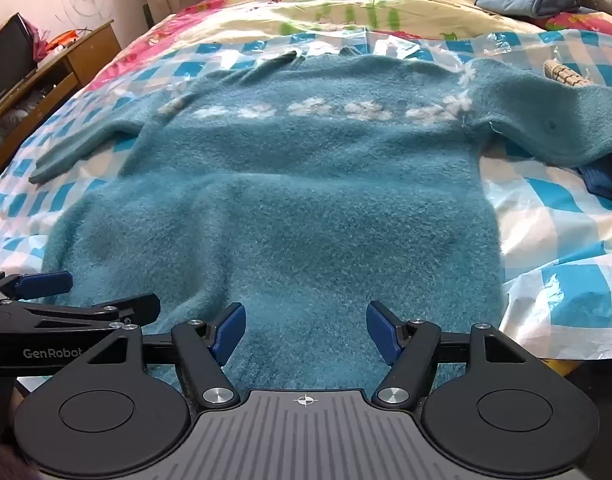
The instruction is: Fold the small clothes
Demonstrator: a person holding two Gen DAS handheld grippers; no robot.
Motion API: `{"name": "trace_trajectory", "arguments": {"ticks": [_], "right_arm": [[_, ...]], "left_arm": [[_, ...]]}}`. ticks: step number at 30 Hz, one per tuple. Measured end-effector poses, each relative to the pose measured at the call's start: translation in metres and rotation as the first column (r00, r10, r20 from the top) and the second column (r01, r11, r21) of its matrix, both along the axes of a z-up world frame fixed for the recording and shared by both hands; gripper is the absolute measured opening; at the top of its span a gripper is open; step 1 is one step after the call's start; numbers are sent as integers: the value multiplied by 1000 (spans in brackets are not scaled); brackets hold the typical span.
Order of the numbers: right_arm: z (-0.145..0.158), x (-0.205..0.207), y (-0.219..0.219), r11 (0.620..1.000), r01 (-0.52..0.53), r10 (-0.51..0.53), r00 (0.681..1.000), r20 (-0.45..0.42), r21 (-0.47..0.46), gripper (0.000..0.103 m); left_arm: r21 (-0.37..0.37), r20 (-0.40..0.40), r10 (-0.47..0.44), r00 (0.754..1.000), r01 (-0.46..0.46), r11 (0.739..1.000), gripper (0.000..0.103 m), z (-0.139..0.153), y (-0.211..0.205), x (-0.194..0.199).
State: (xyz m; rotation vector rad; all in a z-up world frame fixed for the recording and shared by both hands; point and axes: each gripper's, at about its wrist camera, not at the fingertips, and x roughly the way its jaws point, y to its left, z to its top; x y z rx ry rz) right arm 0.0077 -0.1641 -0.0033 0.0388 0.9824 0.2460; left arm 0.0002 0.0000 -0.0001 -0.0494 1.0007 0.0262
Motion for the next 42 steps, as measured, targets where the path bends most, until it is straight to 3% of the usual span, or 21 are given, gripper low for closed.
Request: {"name": "trace_trajectory", "arguments": {"ticks": [12, 28, 42], "right_arm": [[3, -3, 0, 1000, -7, 7, 1000, -2, 3, 68], [4, -5, 2, 1000, -11, 11, 1000, 18, -2, 68], [7, -7, 2, 1000, -14, 14, 1000, 28, -4, 69]], "left_arm": [[12, -21, 38, 999, -38, 999, 103, -8, -3, -7], [19, 34, 50, 998, -51, 999, 103, 6, -1, -19], [7, 8, 89, 996, -89, 996, 103, 6, 6, -23]]}}
